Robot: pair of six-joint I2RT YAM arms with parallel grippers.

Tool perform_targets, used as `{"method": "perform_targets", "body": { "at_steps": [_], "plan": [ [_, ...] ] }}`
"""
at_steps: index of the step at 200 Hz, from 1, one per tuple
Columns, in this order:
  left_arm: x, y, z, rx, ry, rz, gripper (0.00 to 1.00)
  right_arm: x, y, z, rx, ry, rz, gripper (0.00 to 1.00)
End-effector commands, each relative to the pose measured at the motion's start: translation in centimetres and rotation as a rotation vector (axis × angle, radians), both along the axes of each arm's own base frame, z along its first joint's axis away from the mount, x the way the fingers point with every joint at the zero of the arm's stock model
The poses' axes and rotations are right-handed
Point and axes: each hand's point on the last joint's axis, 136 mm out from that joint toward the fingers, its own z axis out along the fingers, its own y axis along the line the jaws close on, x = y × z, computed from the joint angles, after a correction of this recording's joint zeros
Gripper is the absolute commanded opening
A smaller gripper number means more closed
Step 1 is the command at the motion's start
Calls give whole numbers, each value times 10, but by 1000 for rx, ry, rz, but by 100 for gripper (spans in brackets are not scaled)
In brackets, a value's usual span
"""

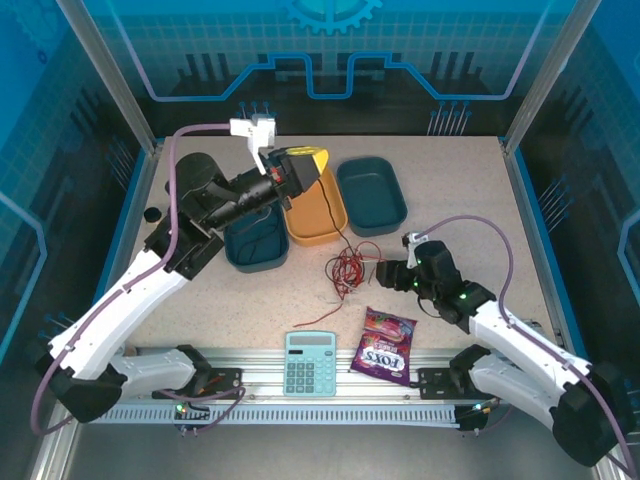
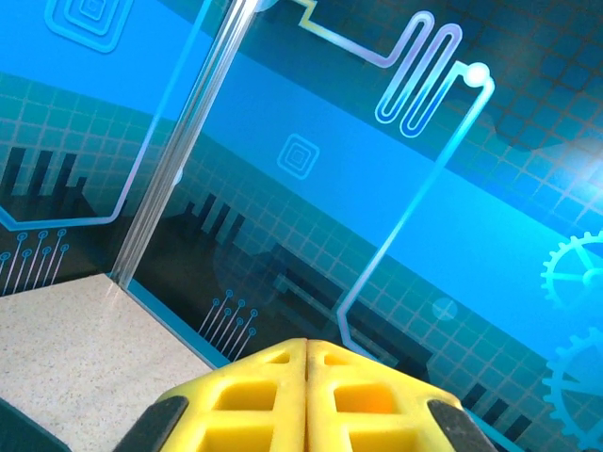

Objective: Untangle the cables

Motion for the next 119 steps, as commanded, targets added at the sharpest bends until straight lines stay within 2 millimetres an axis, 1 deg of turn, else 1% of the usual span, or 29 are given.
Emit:
{"method": "perform_targets", "body": {
  "at_steps": [1, 41, 51, 69, 90, 119],
  "plan": [
    [-5, -1, 25, -38, -42, -36, 0, -2, 21, 43, 10, -127, 120, 70],
    [-1, -11, 30, -39, -39, -73, 0, -11, 47, 78, -39, -252, 232, 77],
    [-1, -12, 31, -40, -41, -78, 0, -13, 55, 85, -48, -274, 259, 81],
    [-1, -13, 32, -42, -40, -88, 0, -11, 67, 95, -72, -312, 285, 82],
    [-5, -14, 38, -49, -50, -105, 0, -1, 77, 96, -106, -325, 286, 82],
    [-14, -13, 52, -58, -78, -131, 0, 18, 86, 84, -152, -311, 260, 82]
  ]
}}
